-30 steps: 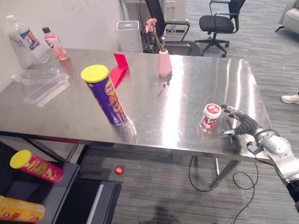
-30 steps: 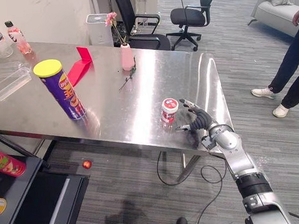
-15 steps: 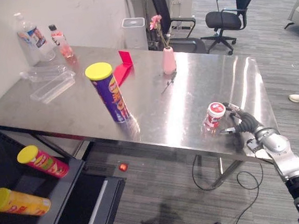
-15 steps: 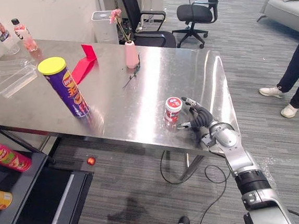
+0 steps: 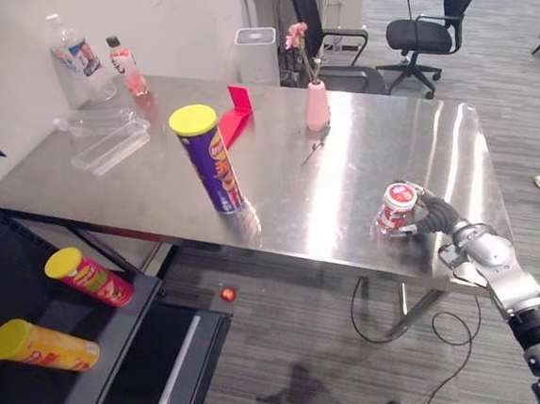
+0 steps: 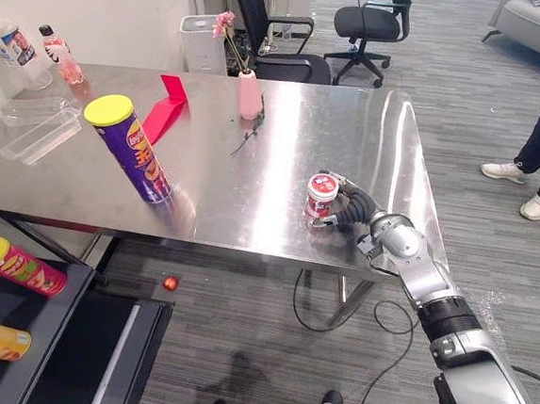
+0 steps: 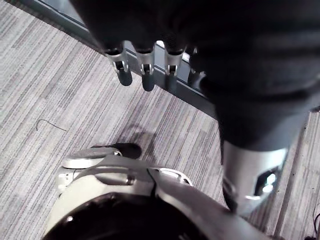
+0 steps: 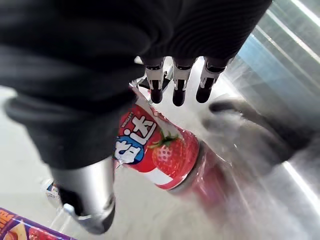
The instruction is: Put the gum and the chips on the shelf.
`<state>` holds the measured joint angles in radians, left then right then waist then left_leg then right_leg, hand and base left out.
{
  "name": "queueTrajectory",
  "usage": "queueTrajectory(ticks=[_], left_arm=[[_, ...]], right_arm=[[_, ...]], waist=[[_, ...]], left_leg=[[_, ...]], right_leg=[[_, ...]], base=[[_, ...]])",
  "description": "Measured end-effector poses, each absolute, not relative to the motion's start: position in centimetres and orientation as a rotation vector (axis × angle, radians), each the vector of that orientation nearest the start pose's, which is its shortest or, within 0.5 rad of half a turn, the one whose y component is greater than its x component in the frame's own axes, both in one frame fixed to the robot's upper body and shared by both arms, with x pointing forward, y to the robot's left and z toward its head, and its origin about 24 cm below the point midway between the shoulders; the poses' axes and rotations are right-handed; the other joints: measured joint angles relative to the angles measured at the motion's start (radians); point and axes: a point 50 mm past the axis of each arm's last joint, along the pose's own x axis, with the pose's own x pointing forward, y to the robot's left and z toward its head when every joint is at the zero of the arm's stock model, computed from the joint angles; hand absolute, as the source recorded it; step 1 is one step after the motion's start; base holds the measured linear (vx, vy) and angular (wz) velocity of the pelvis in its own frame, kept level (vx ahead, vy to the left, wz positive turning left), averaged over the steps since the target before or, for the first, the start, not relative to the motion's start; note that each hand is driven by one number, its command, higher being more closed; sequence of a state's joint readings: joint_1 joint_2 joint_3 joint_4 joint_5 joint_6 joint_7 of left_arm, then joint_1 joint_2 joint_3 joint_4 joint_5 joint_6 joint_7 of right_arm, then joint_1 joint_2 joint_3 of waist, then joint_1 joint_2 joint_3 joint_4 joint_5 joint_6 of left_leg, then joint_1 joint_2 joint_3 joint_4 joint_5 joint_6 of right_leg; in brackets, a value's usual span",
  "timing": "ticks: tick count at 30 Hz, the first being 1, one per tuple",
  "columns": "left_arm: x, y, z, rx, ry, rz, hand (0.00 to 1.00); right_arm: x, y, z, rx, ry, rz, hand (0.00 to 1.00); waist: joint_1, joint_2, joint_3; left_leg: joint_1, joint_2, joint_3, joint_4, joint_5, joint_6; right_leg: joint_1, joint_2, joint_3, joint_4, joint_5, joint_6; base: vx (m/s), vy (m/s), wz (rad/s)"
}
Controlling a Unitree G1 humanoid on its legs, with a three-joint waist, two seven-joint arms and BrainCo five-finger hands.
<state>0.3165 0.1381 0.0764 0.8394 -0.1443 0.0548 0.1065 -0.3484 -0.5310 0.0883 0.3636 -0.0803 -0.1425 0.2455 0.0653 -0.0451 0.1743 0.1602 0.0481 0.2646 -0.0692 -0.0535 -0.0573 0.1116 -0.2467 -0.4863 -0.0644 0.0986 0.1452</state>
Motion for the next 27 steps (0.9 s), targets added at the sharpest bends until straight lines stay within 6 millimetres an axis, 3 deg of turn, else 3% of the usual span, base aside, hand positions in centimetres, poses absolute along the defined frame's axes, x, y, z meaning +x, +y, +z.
queueTrajectory(ticks=[22, 27], left_arm=[[3.79, 22.43, -15.5, 0.02, 1.177, 0.363, 0.0], [3.74, 22.45, -15.48, 0.024, 1.177, 0.368, 0.0]], right_arm=[[32.02, -22.82, 8.68, -0.645, -0.03, 0.244, 1.0], [32.09, -22.49, 9.47, -0.667, -0.07, 0.233, 1.0]], waist=[[0.005, 0.0, 0.0], [0.0, -0.001, -0.001]], left_leg=[[0.003, 0.0, 0.002, -0.001, 0.002, 0.0], [0.003, 0.0, 0.008, -0.003, 0.002, 0.0]], right_leg=[[0.001, 0.0, 0.002, 0.0, 0.0, 0.0], [-0.003, 0.001, 0.008, -0.001, 0.0, 0.0]], base=[[0.0, 0.0, 0.0], [0.0, 0.0, -0.03]])
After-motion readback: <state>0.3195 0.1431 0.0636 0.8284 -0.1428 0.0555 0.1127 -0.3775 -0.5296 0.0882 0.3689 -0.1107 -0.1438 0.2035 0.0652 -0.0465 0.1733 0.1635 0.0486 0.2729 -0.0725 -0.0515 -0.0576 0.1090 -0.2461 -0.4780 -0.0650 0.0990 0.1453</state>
